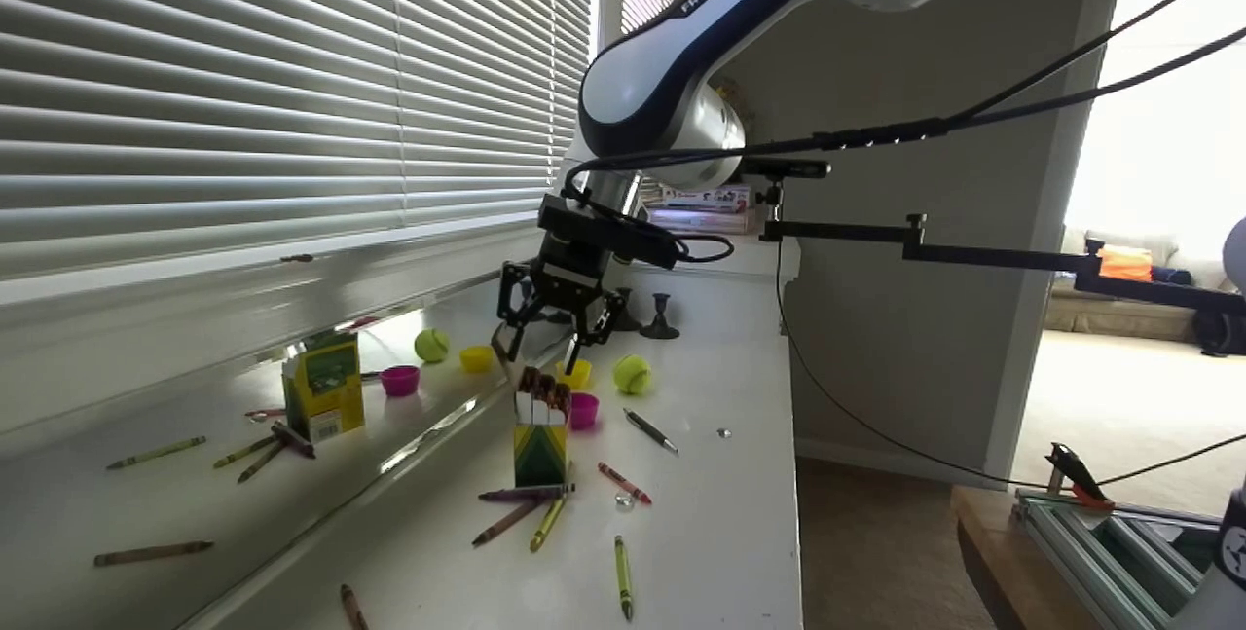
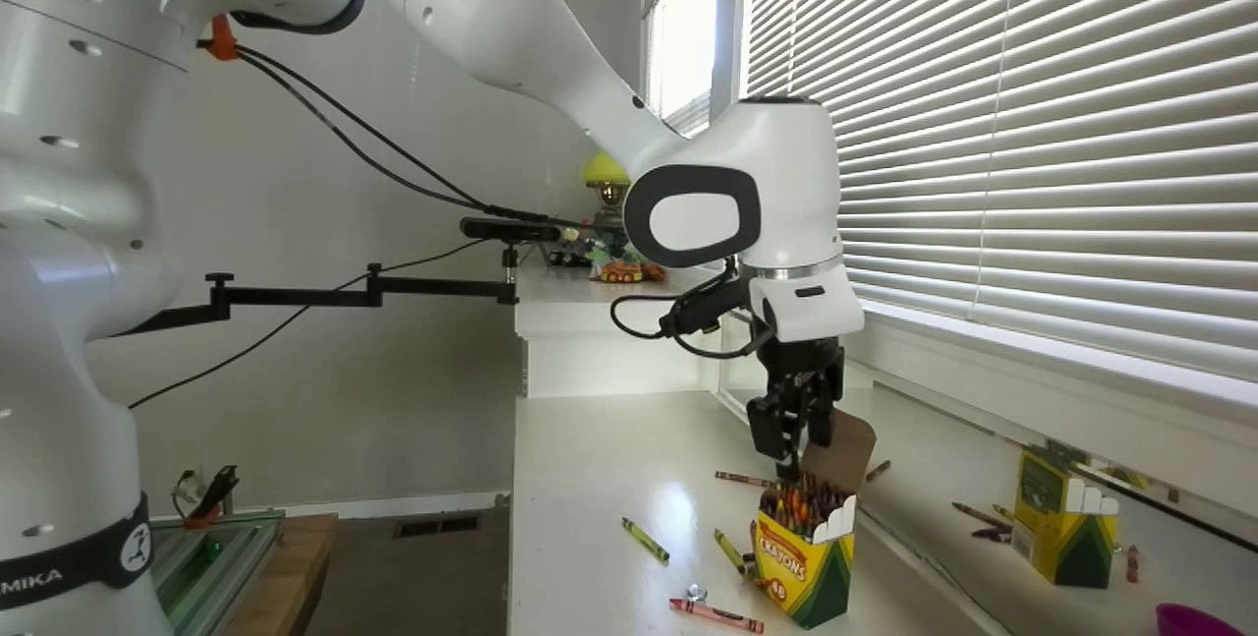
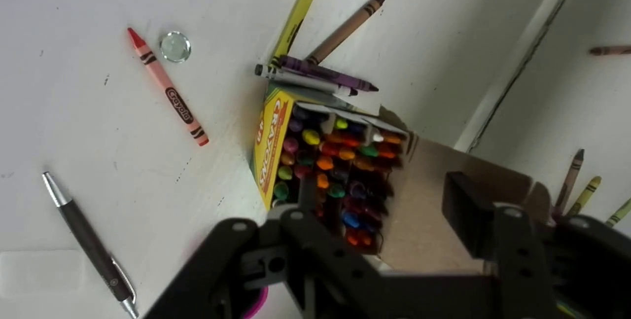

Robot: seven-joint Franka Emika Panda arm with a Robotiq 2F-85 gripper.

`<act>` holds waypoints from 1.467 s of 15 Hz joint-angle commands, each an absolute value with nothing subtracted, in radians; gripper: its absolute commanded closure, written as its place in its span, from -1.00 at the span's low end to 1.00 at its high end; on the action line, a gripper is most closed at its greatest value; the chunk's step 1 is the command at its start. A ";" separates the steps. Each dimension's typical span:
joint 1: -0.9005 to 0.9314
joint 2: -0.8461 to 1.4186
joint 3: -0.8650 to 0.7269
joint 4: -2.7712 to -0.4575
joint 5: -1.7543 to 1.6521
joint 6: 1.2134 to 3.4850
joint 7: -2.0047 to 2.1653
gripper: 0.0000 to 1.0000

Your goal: Remove one orange crayon from the box.

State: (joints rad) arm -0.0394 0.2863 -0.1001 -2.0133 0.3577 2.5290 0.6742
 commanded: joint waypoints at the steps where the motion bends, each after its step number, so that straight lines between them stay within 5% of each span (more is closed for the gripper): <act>1: -0.054 0.331 -0.085 -1.953 0.398 2.489 0.680 -0.20; 5: -0.055 0.348 -0.079 -1.934 0.415 2.460 0.675 0.24; 22: -0.070 0.334 -0.101 -1.928 0.396 2.414 0.687 0.28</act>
State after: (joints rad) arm -0.0637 0.3356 -0.1043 -1.9426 0.3838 2.4503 0.6742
